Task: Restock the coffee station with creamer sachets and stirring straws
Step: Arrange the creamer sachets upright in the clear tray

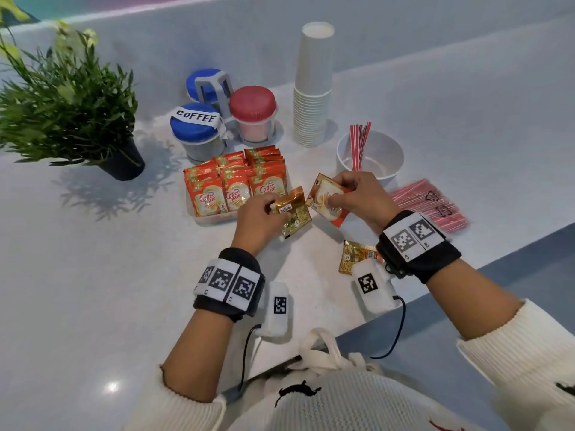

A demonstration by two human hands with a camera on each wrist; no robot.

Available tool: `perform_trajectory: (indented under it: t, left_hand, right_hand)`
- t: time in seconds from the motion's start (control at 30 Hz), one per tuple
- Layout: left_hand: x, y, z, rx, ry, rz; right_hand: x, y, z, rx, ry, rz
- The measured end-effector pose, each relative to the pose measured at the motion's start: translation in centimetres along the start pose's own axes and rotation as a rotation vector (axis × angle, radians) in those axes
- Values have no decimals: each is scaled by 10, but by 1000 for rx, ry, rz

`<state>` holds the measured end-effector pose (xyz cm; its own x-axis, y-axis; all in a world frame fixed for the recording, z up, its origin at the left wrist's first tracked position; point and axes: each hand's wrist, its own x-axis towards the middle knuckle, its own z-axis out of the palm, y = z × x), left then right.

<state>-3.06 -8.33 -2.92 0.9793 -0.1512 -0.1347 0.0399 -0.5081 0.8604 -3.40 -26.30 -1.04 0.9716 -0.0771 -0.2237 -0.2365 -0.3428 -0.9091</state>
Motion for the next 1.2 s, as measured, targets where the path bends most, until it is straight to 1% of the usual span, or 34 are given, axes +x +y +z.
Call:
perform_trajectory:
  t: [0.07, 0.13, 0.23, 0.3, 0.37, 0.47, 0.6, 0.7, 0.8, 0.97, 1.07, 1.13, 1.2]
  left_hand:
    - [0, -2, -8, -61, 83, -12]
    - [0, -4, -13, -121, 133, -36]
    - [-1, -3, -22, -284, 173, -107]
    - [0, -4, -27, -375, 225, -131]
    - [-1, -5, -33, -451, 283, -125]
    - [-2, -6, -44, -521, 367, -110]
    - [7, -17, -56, -459, 473, -120]
    - [11, -20, -61, -464, 479, -139]
    - [14, -21, -63, -455, 480, -165]
    - [16, -25, -65, -349, 482, -180]
    - [20, -28, -66, -298, 484, -176]
    - [22, -28, -66, -261, 458, -166]
    - [24, -27, -65, -216, 400, -145]
  right_hand:
    - [2, -4, 3, 9, 18, -21]
    - [4, -8, 6, 17, 8, -42]
    - [9, -15, 12, 98, -55, -35]
    - [14, -19, 18, 113, -80, -41]
    - [20, -23, 23, 41, -66, -102]
    - [30, -33, 32, -151, -62, -197]
    - [42, -44, 48, -356, -69, -306]
    - [48, -46, 58, -468, -85, -358]
    - [52, -46, 67, -629, -124, -380]
    - [54, -39, 74, -813, -210, -346]
    - [55, -36, 77, -850, -229, -338]
    - [56, -38, 78, -882, -235, -352]
    - [56, -41, 78, -916, -227, -372]
